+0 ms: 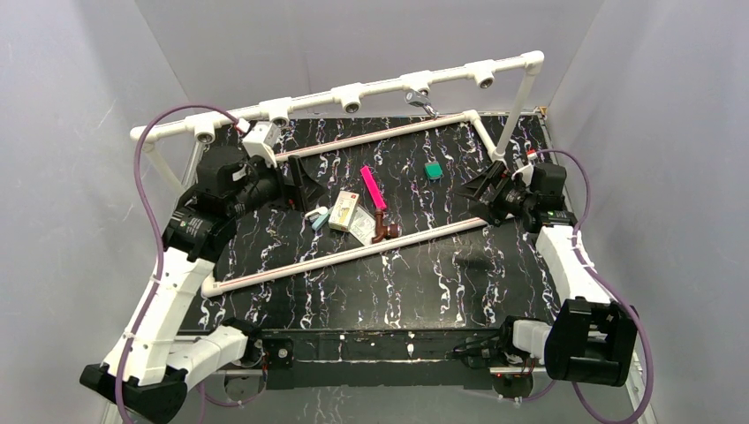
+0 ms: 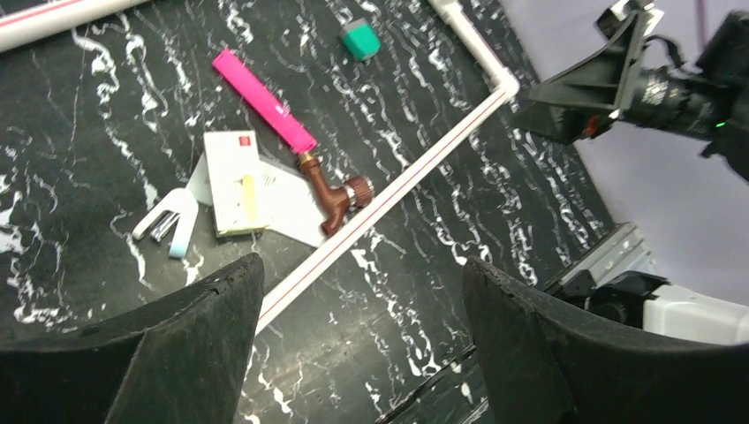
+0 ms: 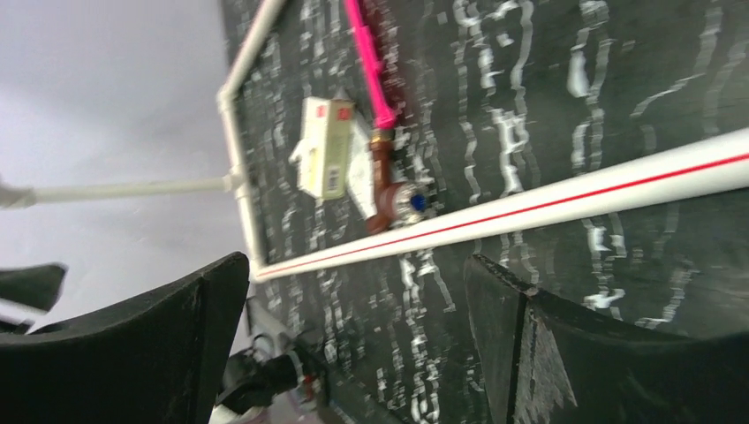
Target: Install the water faucets
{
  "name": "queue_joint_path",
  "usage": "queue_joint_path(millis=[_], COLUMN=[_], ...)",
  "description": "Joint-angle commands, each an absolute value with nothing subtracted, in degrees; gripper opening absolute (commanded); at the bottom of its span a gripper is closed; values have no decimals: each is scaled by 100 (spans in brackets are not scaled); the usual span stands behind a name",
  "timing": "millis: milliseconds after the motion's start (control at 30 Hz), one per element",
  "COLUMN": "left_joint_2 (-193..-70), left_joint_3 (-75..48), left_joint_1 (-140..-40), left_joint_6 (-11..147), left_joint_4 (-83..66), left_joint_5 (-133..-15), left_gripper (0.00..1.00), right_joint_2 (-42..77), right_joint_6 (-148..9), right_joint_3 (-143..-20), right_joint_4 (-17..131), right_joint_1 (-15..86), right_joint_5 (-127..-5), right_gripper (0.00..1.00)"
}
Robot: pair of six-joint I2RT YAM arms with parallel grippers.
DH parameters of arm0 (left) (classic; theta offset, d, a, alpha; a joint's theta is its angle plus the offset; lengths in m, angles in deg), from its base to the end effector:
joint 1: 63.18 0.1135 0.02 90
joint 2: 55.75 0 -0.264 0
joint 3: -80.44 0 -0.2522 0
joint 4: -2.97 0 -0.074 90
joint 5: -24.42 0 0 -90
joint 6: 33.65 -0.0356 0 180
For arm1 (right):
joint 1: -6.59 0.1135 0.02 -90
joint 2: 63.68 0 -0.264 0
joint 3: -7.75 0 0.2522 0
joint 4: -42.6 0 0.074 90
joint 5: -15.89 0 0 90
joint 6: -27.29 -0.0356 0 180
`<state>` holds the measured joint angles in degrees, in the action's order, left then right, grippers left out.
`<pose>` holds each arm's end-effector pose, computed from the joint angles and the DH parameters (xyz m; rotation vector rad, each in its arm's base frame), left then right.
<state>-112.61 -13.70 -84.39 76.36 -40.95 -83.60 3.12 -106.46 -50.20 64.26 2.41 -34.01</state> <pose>0.1829 -0.0828 0.4291 0.2485 1.8755 -0.7867 0.2534 0.0045 0.2660 0.4582 2.1220 1.1409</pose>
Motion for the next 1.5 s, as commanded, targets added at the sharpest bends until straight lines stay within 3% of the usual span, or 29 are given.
queue_joint_path(millis=[0,267,433,733,1033,1467], left_joint_2=[-11158,-11080,-11068,-11028,-10930,-11020], left_joint_3=[-1571,-1736,-1717,-1984,-2027,-1797], left_joint_1=[-8555,-8612,-8616,-8612,-8614,-8612], left_joint_6=[7427,7290,7336,8039,8258,8476], left_joint_4=[-4393,-4685,-4804,-4701,-4631,-4493], left_joint_5=[-7884,-7317,-7265,-7440,-7350,-7320], left_gripper=[79,79,79,79,79,79], right_joint_2=[291,583,932,1937,2215,2480], right_joint_6=[-9994,-9570,-9258,-9181,-9648,-12196], right_joint_3=[-5444,-6039,-6466,-8333,-9686,-10088], right_joint_4=[7032,6990,6232,6276,6370,6000], right_joint_1=[349,369,369,369,369,361], right_joint_5=[-4957,-7273,-7952,-7319,-6886,-6661], right_gripper=[97,95,95,95,94,91])
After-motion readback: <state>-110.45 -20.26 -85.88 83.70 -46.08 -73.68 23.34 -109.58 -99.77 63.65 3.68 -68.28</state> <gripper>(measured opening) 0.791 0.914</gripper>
